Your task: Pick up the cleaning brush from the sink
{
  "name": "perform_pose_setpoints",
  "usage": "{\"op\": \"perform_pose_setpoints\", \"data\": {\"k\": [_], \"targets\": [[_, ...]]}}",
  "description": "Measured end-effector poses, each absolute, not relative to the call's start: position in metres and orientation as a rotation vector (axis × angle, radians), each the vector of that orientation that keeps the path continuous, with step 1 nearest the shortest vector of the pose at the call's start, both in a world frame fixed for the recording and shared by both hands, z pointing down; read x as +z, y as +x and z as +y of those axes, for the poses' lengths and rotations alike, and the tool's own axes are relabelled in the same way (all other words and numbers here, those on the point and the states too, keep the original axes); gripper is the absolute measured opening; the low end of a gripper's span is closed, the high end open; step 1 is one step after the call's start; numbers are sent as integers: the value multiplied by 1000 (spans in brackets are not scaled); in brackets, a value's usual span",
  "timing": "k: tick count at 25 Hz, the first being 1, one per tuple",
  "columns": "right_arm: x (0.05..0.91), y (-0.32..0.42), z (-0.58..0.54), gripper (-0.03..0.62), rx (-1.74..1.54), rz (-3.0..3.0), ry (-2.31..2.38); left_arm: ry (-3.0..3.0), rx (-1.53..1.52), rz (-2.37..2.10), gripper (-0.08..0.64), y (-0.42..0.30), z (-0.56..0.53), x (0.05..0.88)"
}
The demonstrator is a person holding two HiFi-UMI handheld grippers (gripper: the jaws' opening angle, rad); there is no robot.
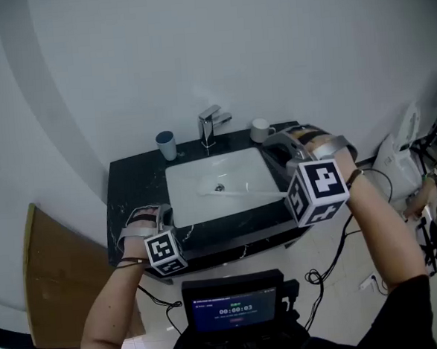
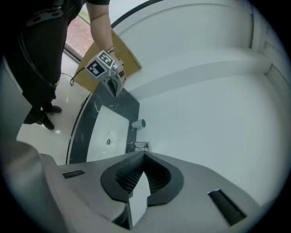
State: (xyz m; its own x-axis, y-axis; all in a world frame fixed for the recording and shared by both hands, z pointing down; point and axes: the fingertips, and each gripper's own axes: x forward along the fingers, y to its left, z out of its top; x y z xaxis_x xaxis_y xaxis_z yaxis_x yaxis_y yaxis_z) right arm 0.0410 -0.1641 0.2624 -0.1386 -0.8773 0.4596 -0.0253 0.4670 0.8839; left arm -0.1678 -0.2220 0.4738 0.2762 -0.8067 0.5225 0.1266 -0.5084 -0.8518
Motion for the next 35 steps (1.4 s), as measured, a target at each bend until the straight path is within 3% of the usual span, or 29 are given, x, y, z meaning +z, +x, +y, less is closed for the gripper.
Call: {"op": "perform_pose_setpoints", "data": {"k": [10,16,17,18,24,26,35], "targets": [[277,43,-177,0,-788,-1680,869,-1775,-1377,693,9,-166,-230,484],[320,95,-218,0,-657,-1889,824,-1801,-1459,816,9,-116,-239,500],[331,107,-226,10,-615,-1927,801,-1816,-1470,854,9,-102,-241,501],[343,118,-232,67,-577,-1957,769,-1829,-1487,889,9,-88,-240,504],[409,173,-270,77,-460,-1995,527,-1827,-1551,1158,9,-20,-233,506],[434,180,-278,156,-381,-2020,468,-1839,-1573,1215,9,-4,-224,510],[586,157,-298,158,273,-2021,443,-1646,-1790,1293,18,-13,-189,548]]}}
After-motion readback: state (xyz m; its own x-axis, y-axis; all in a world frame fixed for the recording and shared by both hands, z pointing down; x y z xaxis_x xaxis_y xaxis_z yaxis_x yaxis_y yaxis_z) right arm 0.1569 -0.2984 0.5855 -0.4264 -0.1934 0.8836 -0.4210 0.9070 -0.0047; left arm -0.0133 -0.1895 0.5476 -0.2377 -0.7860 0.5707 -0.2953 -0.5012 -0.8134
